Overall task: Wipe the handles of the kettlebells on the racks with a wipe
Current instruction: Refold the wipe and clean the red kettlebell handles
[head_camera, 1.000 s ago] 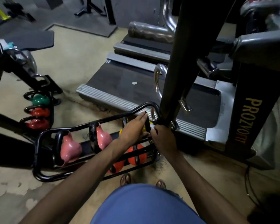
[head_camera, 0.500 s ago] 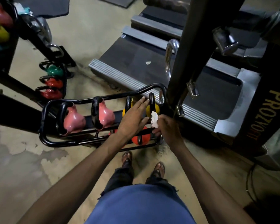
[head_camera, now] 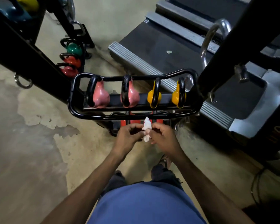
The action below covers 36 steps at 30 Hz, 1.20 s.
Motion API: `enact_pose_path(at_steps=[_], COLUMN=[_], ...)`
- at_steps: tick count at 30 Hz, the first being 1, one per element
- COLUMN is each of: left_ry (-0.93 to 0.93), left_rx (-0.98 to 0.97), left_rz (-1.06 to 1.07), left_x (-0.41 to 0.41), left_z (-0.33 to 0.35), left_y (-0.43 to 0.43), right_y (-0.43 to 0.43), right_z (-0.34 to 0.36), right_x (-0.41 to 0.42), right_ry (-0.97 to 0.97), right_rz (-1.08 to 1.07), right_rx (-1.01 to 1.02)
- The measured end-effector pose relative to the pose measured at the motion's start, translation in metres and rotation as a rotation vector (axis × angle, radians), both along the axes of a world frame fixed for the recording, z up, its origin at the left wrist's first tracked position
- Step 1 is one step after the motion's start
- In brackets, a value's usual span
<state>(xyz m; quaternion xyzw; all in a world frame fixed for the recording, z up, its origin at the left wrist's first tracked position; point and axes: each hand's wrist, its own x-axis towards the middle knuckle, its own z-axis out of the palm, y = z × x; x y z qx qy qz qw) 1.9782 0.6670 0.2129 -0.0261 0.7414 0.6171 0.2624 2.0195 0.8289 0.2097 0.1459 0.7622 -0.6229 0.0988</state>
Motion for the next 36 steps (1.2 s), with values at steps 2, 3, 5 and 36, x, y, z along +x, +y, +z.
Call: enact_pose_path(at_steps=[2,3,5,36], left_ry=[-0.045,-0.077,-0.135,-0.222], left_rx=[0.029,0.050,0.064,0.196], left_rz=[0.021,0.044,0.073,0.445], left_x=[0.011,0.016,0.027,-0.051], left_z=[-0.008,-0.013,-0.025,-0.338], left_y=[-0.023,-0.037,-0.065,-0.133], right_y=[-0.023,-0.036,-0.065,-0.144], right_z=[-0.010,-0.012,-0.018,-0.315], right_x=[0.005,0.008,0.014,-0.050], right_ry=[-0.008,-0.018,-0.041,-0.238], right_rz=[0.006,0.008,0.009,-0.328], right_rx=[0.028,0.034,0.048,-0.187])
